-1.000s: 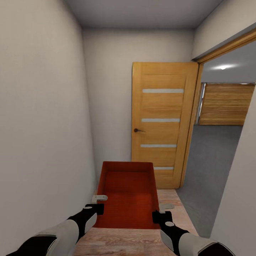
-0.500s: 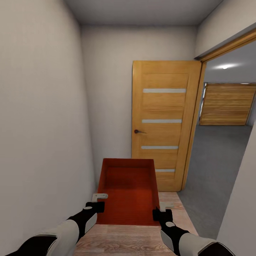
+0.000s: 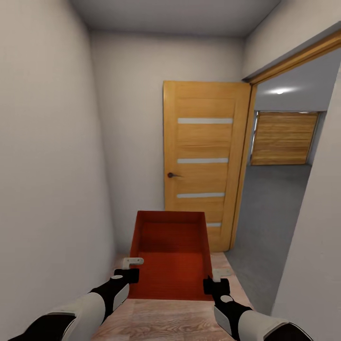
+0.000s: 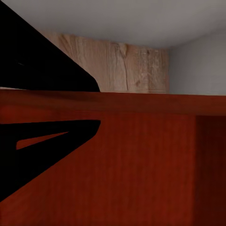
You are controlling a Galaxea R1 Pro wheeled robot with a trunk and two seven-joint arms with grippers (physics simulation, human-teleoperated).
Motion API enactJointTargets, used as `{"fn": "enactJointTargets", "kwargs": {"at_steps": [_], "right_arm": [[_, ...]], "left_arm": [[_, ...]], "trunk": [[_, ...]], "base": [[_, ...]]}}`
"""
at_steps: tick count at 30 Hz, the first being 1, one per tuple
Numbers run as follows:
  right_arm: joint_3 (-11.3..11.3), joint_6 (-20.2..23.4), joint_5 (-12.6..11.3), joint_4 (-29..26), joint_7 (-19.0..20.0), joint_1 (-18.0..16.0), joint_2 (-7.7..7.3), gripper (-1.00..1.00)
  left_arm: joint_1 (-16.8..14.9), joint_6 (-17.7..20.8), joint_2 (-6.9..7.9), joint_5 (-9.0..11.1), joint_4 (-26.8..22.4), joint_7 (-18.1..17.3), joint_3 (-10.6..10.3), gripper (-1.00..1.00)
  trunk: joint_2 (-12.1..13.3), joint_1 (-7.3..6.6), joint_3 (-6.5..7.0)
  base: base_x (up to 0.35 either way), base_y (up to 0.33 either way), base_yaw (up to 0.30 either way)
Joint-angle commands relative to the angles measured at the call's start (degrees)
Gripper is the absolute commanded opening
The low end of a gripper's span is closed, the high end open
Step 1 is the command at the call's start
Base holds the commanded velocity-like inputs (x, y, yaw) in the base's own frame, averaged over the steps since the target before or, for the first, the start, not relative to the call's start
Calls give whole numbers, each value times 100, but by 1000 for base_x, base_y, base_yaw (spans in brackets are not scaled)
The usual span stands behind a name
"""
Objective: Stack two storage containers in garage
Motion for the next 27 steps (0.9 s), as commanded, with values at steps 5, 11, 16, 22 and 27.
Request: {"fn": "enactJointTargets", "kwargs": {"at_steps": [5, 11, 16, 22, 27], "right_arm": [[-201, -119, 39, -10, -3, -4, 4, -100], [-201, -119, 39, -10, -3, -5, 4, -100], [-201, -119, 39, -10, -2, -8, 4, -100], [-201, -119, 39, -10, -2, -6, 4, -100], [-201, -119, 39, -10, -2, -6, 4, -100]], "left_arm": [[-2, -22, 428, -2, 18, 122, 313, -100], [-2, -30, 412, -2, 21, 122, 313, -100], [-2, -31, 409, -2, 20, 122, 313, -100], [-2, -26, 409, -2, 17, 122, 312, -100], [-2, -22, 404, -2, 17, 122, 313, -100]], "trunk": [[-4, 2, -2], [-4, 2, -2], [-4, 2, -2], [-4, 2, -2], [-4, 2, -2]], "base": [[0, 0, -235], [0, 0, -237], [0, 0, -238], [0, 0, -212], [87, 51, -44]]}}
